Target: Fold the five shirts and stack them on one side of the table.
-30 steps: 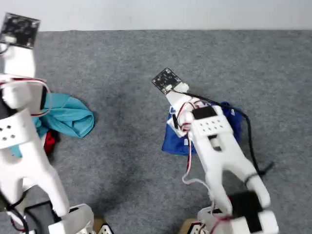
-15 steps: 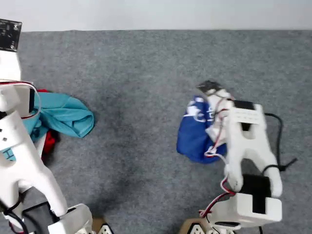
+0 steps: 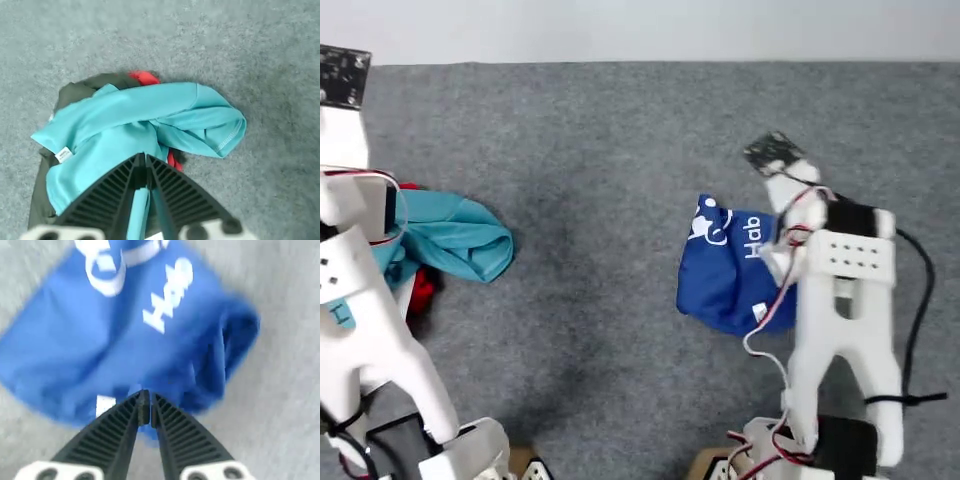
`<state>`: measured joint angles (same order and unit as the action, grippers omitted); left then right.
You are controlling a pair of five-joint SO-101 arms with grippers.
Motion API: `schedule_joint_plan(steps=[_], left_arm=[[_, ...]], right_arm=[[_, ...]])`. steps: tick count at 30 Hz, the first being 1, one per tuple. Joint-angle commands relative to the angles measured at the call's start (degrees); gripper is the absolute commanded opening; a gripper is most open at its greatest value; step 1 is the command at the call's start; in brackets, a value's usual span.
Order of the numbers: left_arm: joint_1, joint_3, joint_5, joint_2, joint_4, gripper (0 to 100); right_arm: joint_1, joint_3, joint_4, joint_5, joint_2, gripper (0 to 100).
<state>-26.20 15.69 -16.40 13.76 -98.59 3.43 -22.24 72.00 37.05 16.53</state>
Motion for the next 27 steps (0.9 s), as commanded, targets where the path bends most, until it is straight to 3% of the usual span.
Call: schedule_joint_plan(steps=[1, 5, 12, 16, 22, 27], left_arm=[[-0.35, -0.92, -0.62, 1.49, 2.37, 0], [-0.26, -0.92, -0.62, 1.58, 2.73, 0], [-0.26, -1.01, -0.62, 1.58, 2.46, 0], [-0.18, -1.1, -0.62, 1.58, 2.64, 0], [-0.18, -1.1, -0.62, 1.58, 2.64, 0], [-0.18, -1.1, -0.62, 1.76, 2.37, 0]], right_arm=[[-4.09, -1.67, -9.8, 0.26, -1.45, 1.4], [-0.84, -3.69, -16.75, 0.35, -9.27, 1.3], [8.13, -2.29, -15.6, 0.62, -15.52, 1.3], [4.26, 0.62, -15.52, 0.35, -14.55, 1.4], [-1.89, 1.49, -26.59, 0.26, -19.03, 1.4], [-8.57, 1.76, -29.76, -1.23, -22.11, 1.4]])
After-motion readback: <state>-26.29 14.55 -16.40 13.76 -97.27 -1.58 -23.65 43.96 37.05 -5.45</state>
